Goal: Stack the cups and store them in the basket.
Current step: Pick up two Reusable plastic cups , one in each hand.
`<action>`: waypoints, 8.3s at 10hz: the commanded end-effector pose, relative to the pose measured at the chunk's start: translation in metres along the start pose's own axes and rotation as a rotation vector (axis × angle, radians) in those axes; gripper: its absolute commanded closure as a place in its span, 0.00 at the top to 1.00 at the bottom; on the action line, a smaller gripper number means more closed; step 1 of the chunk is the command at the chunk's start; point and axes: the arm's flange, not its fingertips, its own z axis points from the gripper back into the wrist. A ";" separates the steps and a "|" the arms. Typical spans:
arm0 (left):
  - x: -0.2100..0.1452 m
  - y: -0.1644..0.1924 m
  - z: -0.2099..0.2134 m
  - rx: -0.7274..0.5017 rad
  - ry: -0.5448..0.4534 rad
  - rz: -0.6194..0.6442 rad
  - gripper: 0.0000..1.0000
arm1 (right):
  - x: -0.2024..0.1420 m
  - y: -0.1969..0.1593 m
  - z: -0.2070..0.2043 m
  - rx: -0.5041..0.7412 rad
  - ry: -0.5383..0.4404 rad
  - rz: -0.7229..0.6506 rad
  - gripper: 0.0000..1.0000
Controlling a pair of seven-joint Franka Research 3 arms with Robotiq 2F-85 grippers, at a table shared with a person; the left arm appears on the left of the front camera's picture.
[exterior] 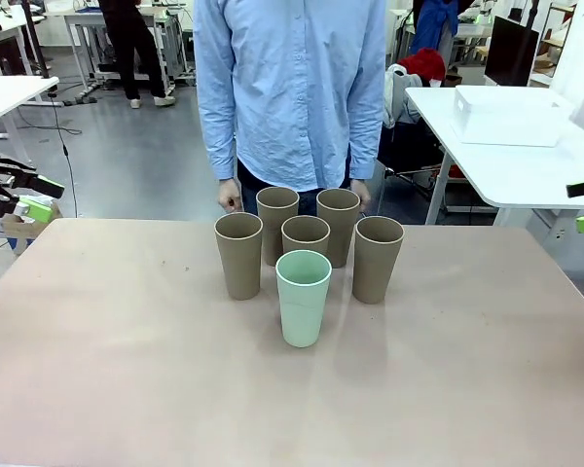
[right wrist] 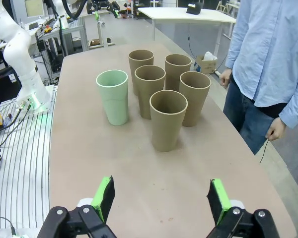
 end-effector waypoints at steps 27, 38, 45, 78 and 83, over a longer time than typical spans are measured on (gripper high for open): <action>-0.039 0.117 -0.195 -0.271 -0.360 -0.110 1.00 | -0.077 -0.088 -0.217 0.265 -0.225 -0.027 1.00; -0.065 0.069 -0.295 -0.257 -0.444 -0.248 1.00 | -0.112 -0.093 -0.297 0.346 -0.359 -0.054 1.00; -0.059 0.076 -0.316 -0.273 -0.510 -0.248 1.00 | -0.119 -0.088 -0.313 0.391 -0.401 0.004 1.00; -0.049 -0.023 -0.281 -0.385 -0.638 -0.211 0.85 | -0.088 0.022 -0.277 0.362 -0.559 0.004 0.83; -0.097 -0.072 -0.203 -0.292 -0.635 -0.219 0.85 | -0.097 0.085 -0.218 0.344 -0.534 0.071 0.83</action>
